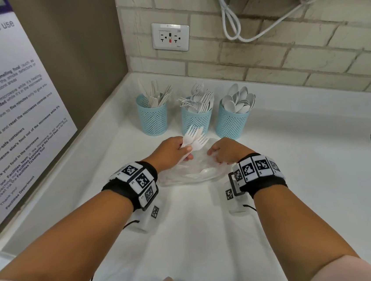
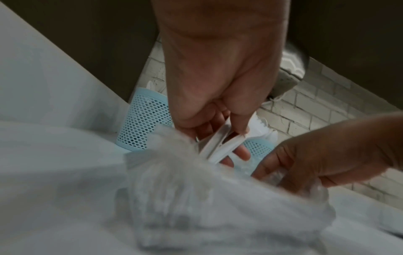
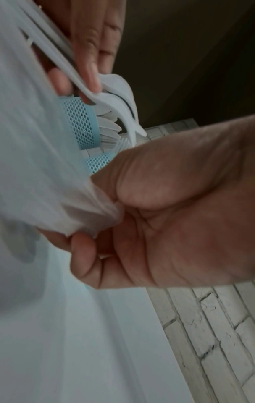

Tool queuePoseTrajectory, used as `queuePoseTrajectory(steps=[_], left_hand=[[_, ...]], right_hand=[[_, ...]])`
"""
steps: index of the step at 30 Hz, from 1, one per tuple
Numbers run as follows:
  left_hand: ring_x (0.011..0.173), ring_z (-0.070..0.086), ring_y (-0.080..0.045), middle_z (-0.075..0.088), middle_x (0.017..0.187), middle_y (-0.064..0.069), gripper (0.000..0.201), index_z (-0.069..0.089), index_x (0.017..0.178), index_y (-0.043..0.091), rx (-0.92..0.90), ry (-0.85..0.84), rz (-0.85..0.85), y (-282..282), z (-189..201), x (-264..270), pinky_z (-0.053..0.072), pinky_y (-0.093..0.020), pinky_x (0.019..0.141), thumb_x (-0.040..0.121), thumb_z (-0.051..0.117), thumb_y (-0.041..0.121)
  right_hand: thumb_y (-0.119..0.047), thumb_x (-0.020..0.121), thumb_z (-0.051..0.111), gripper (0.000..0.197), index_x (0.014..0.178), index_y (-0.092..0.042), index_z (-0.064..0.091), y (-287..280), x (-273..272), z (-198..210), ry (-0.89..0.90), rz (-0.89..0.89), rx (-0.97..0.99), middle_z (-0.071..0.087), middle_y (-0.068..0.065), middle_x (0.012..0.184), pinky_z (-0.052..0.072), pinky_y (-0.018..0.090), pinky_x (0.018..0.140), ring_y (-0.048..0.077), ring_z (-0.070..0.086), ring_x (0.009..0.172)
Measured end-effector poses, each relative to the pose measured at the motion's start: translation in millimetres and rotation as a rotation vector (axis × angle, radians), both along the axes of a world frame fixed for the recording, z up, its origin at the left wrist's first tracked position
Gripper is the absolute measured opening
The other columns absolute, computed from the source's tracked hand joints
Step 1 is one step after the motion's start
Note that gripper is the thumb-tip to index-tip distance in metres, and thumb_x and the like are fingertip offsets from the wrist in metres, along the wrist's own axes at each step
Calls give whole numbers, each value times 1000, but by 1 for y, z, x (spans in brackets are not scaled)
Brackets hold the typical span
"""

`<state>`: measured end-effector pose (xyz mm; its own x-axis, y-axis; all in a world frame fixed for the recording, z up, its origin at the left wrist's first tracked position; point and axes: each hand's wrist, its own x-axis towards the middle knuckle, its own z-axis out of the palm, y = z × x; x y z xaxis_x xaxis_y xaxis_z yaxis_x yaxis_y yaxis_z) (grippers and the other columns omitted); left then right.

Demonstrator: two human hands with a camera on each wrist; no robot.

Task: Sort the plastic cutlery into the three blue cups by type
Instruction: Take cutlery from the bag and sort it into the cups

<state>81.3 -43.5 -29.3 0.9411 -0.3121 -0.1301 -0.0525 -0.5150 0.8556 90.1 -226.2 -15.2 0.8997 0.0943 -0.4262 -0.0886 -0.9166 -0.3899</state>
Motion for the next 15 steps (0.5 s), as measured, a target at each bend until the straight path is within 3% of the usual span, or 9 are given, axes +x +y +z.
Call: queuePoseTrajectory(steps=[2, 6, 8, 11, 13, 15], left_hand=[[77, 67, -20, 69, 94, -15, 21, 55, 111, 1, -150, 15, 42, -1, 7, 1, 53, -32, 82, 97, 48, 16], [73, 66, -19, 67, 86, -7, 23, 55, 117, 7, -342, 81, 104, -2, 21, 3, 55, -30, 74, 97, 49, 15], [76, 66, -16, 67, 89, -6, 23, 56, 118, 9, -415, 122, 134, -3, 26, 5, 55, -26, 72, 97, 49, 15], [79, 67, -13, 68, 94, -4, 22, 56, 117, 12, -539, 204, 151, -4, 30, 8, 55, -24, 73, 97, 49, 14], [81, 68, -13, 69, 95, -3, 20, 56, 116, 13, -612, 250, 151, -3, 30, 9, 56, -24, 74, 96, 50, 13], [78, 70, -13, 69, 95, -4, 19, 58, 113, 11, -671, 274, 149, -3, 30, 9, 57, -23, 72, 95, 51, 11]], right_hand=[[0, 86, 58, 44, 127, -16, 58, -1, 0, 5, 7, 26, -27, 54, 4, 110, 41, 17, 67, 17, 49, 94], [-21, 84, 67, 49, 131, -25, 53, -2, 5, 30, -59, 117, -116, 46, 2, 141, 34, 30, 102, 21, 46, 124], [-25, 85, 66, 49, 131, -26, 52, -1, 7, 49, -149, 140, -101, 42, 1, 145, 31, 34, 108, 21, 43, 129], [-31, 89, 62, 44, 130, -18, 52, 7, 8, 72, -294, 33, 193, 52, 5, 135, 40, 28, 94, 20, 52, 120], [-36, 89, 60, 45, 127, -13, 54, 16, 9, 76, -331, -90, 459, 63, 7, 118, 48, 24, 75, 17, 64, 95], [-31, 88, 62, 41, 122, -8, 56, 25, 9, 74, -347, -151, 579, 66, 5, 98, 47, 17, 57, 12, 63, 72]])
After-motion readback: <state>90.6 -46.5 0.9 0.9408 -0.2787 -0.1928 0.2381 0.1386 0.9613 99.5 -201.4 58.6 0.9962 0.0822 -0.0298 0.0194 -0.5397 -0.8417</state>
